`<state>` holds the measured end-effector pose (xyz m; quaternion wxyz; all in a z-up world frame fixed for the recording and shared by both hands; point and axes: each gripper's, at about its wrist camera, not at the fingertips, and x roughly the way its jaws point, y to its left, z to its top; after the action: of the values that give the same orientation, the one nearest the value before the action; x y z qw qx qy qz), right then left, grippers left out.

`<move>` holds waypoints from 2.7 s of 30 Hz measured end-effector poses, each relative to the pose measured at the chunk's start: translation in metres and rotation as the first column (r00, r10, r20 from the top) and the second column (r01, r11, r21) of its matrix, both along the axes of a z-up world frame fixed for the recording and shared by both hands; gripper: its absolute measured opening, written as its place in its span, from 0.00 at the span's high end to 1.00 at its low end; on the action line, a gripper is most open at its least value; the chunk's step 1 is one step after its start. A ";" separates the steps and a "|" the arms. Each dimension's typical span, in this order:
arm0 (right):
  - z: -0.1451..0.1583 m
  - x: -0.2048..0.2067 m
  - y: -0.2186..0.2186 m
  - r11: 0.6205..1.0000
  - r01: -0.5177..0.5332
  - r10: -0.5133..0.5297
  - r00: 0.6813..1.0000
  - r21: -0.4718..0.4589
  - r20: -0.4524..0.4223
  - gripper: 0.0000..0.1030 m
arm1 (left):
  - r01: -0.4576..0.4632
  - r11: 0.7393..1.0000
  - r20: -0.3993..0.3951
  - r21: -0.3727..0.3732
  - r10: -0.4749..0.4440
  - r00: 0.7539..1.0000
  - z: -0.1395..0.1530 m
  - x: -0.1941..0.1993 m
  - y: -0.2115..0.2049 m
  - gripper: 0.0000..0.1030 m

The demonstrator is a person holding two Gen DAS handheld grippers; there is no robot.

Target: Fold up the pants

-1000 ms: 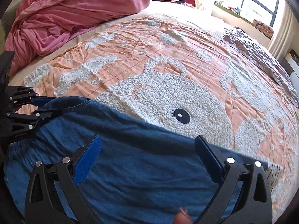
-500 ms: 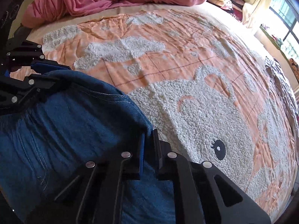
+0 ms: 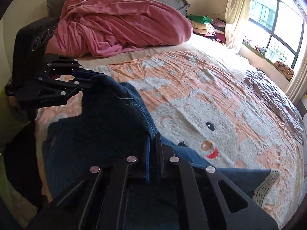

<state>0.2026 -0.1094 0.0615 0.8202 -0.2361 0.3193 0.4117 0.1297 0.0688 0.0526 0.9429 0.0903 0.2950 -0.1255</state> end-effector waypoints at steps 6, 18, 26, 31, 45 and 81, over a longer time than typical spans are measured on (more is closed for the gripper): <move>-0.026 -0.078 -0.011 0.998 -0.056 0.057 0.996 0.021 -0.075 0.96 | 0.021 0.998 -0.036 0.059 -0.018 0.999 -0.023 -0.070 -0.012 0.91; -0.059 -0.143 0.003 0.989 -0.036 0.065 0.976 0.144 -0.208 0.96 | -0.030 0.999 -0.124 0.026 0.033 0.992 -0.042 -0.110 0.005 0.91; -0.091 -0.153 0.016 0.997 -0.012 0.031 0.970 0.080 -0.240 0.96 | -0.070 0.997 -0.171 0.020 0.072 0.983 -0.042 -0.133 0.016 0.74; -0.095 -0.160 0.014 0.997 0.001 0.015 0.979 0.076 -0.202 0.96 | -0.103 0.993 -0.118 -0.050 0.096 0.988 -0.008 -0.147 0.028 0.67; -0.075 -0.161 -0.027 0.971 0.137 -0.082 0.960 0.195 -0.268 0.85 | -0.078 0.985 -0.339 -0.152 0.022 0.940 -0.080 -0.093 -0.018 0.75; -0.021 -0.041 -0.150 0.788 0.607 -0.581 0.789 0.106 -0.198 0.29 | 0.169 0.907 -0.354 -0.386 -0.315 0.881 -0.061 -0.057 -0.134 0.61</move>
<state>0.1613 -0.2592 0.0404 0.8972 -0.0224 0.4052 0.1742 0.0723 -0.0654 -0.0082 0.8376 -0.0670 0.4450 -0.3096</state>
